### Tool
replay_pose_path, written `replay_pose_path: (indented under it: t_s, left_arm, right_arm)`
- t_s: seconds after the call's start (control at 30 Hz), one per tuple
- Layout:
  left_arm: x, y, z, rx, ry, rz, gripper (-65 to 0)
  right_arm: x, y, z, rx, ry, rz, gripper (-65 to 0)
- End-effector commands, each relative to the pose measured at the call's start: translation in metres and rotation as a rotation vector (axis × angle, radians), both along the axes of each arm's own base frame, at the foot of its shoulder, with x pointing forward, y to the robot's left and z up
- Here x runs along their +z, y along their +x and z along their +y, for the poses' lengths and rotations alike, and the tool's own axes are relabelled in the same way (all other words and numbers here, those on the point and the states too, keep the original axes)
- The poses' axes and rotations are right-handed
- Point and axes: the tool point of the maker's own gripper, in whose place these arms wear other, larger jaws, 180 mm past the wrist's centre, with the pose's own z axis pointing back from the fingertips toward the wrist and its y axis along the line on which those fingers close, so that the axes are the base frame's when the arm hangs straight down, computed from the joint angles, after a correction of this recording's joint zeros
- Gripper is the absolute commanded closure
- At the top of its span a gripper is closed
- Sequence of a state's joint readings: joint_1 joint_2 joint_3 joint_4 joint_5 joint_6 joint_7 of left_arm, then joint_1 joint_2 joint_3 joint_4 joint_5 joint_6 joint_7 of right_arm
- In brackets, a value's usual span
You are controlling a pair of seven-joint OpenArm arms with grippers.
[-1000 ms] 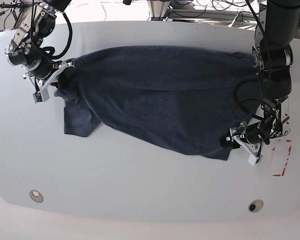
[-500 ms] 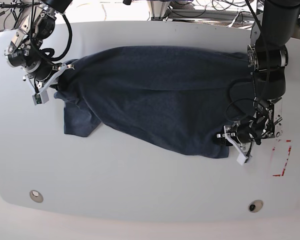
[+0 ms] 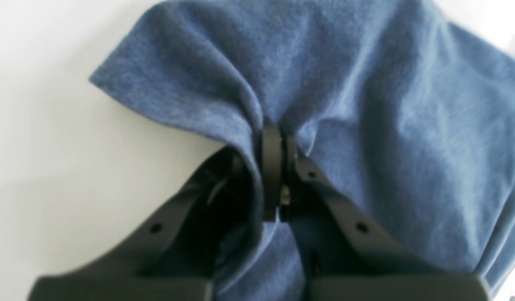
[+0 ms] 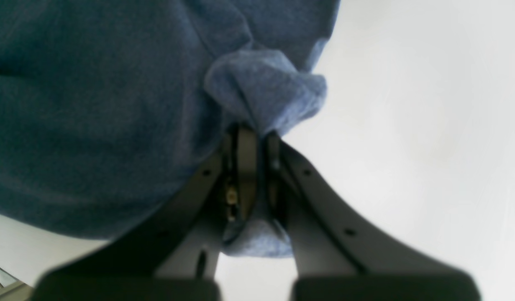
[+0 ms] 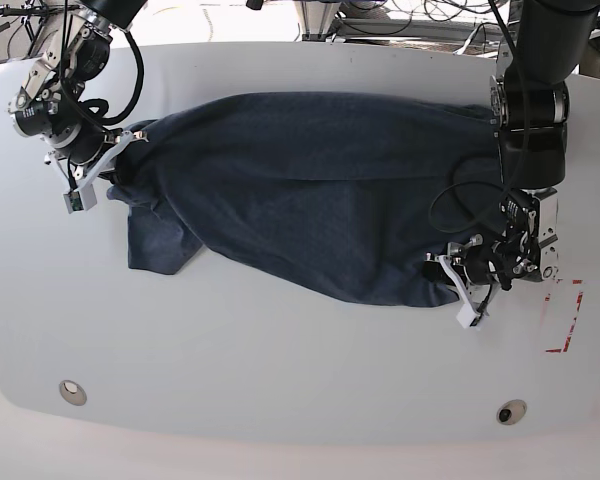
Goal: Fold the T-shirt properly
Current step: 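Lift the shirt with both grippers, stretching it between them, then swing the held shirt up and lay it back with both grippers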
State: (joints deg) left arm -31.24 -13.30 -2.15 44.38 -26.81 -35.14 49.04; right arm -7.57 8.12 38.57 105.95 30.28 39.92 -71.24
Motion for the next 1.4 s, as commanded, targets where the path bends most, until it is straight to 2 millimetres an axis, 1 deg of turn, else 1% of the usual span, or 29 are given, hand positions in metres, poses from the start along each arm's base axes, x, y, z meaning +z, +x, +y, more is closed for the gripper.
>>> replay_pose_path:
  t_s: [0.0, 0.03, 0.07, 0.17, 0.23, 0.3, 0.4, 0.43, 0.47, 0.6, 0.67, 0.7, 0.73, 0.77, 0.83, 0.97, 1.0, 1.03, 1.07, 1.1, 1.17, 1.2, 1.23, 1.27, 1.3, 1.37]
  left_arm:
    - [0.049, 0.023, 0.003, -0.023, 0.021, -0.136, -1.5]
    - [0.060, 0.025, 0.007, -0.021, 0.037, -0.160, -1.5]
    - [0.066, 0.024, 0.013, -0.016, 0.049, -0.172, -1.5]
    - [0.090, 0.018, 0.031, 0.008, 0.094, -0.208, -1.5]
    - [0.108, 0.015, 0.044, 0.032, 0.122, -0.240, -1.5]
    - [0.126, 0.011, 0.055, 0.054, 0.154, -0.279, -1.5]
    - [0.148, 0.005, 0.065, 0.063, 0.207, -0.326, -1.5]
    - [0.152, 0.004, 0.066, 0.066, 0.216, -0.335, -1.5]
    - [0.160, 0.001, 0.069, 0.071, 0.234, -0.353, -1.5]
    - [0.179, -0.004, 0.080, 0.101, 0.271, -0.383, -1.5]
    - [0.193, -0.006, 0.087, 0.128, 0.285, -0.413, -1.5]
    - [0.205, -0.005, 0.092, 0.150, 0.289, -0.441, -1.5]
    - [0.212, -0.004, 0.093, 0.162, 0.289, -0.456, -1.5]
    - [0.230, -0.003, 0.098, 0.200, 0.285, -0.493, -1.5]
    - [0.253, -0.001, 0.103, 0.258, 0.265, -0.540, -1.5]
    - [0.293, 0.003, 0.104, 0.340, 0.196, -0.635, -1.7]
    - [0.300, 0.005, 0.103, 0.348, 0.187, -0.653, -1.7]
    - [0.311, 0.007, 0.102, 0.355, 0.176, -0.677, -1.7]
    - [0.325, 0.010, 0.101, 0.360, 0.167, -0.710, -1.7]
    - [0.333, 0.012, 0.101, 0.362, 0.163, -0.726, -1.7]
    - [0.361, 0.016, 0.100, 0.369, 0.147, -0.788, -1.7]
    - [0.370, 0.017, 0.100, 0.370, 0.145, -0.808, -1.7]
    - [0.384, 0.018, 0.099, 0.370, 0.140, -0.838, -1.7]
    - [0.392, 0.018, 0.098, 0.369, 0.140, -0.857, -1.7]
    - [0.411, 0.020, 0.095, 0.366, 0.145, -0.893, -1.7]
    - [0.434, 0.022, 0.094, 0.378, 0.169, -0.933, -1.7]
  right_arm:
    - [0.014, 0.009, -0.004, 0.004, -0.012, -0.053, 0.0]
    - [0.015, 0.011, -0.005, 0.005, -0.014, -0.057, 0.0]
    - [0.017, 0.013, -0.005, 0.005, -0.016, -0.063, 0.0]
    - [0.023, 0.020, -0.008, 0.004, -0.025, -0.083, 0.0]
    - [0.027, 0.022, -0.014, 0.006, -0.043, -0.086, 0.0]
    - [0.034, 0.028, -0.019, 0.009, -0.058, -0.105, 0.0]
    - [0.045, 0.039, -0.024, 0.011, -0.075, -0.136, 0.0]
    - [0.048, 0.042, -0.026, 0.013, -0.084, -0.143, 0.0]
    - [0.056, 0.048, -0.030, 0.015, -0.099, -0.162, 0.0]
    - [0.079, 0.066, -0.039, 0.015, -0.128, -0.221, 0.0]
    - [0.089, 0.076, -0.044, 0.014, -0.137, -0.245, 0.0]
    - [0.098, 0.084, -0.046, 0.019, -0.146, -0.266, 0.0]
    - [0.103, 0.089, -0.046, 0.023, -0.151, -0.278, 0.0]
    - [0.115, 0.100, -0.050, 0.035, -0.168, -0.301, 0.0]
    - [0.129, 0.113, -0.055, 0.047, -0.187, -0.325, 0.0]
    - [0.162, 0.140, -0.069, 0.042, -0.201, -0.381, 0.0]
    - [0.167, 0.146, -0.071, 0.044, -0.201, -0.388, 0.0]
    - [0.176, 0.153, -0.072, 0.050, -0.207, -0.401, 0.0]
    - [0.190, 0.163, -0.073, 0.059, -0.211, -0.422, 0.0]
    - [0.196, 0.168, -0.072, 0.065, -0.213, -0.431, 0.0]
    - [0.218, 0.184, -0.074, 0.078, -0.224, -0.460, 0.0]
    - [0.226, 0.188, -0.075, 0.080, -0.226, -0.470, 0.0]
    - [0.237, 0.195, -0.075, 0.085, -0.228, -0.484, 0.0]
    - [0.243, 0.198, -0.075, 0.087, -0.230, -0.493, 0.0]
    - [0.256, 0.205, -0.075, 0.096, -0.237, -0.506, 0.0]
    - [0.278, 0.215, -0.075, 0.110, -0.257, -0.531, 0.0]
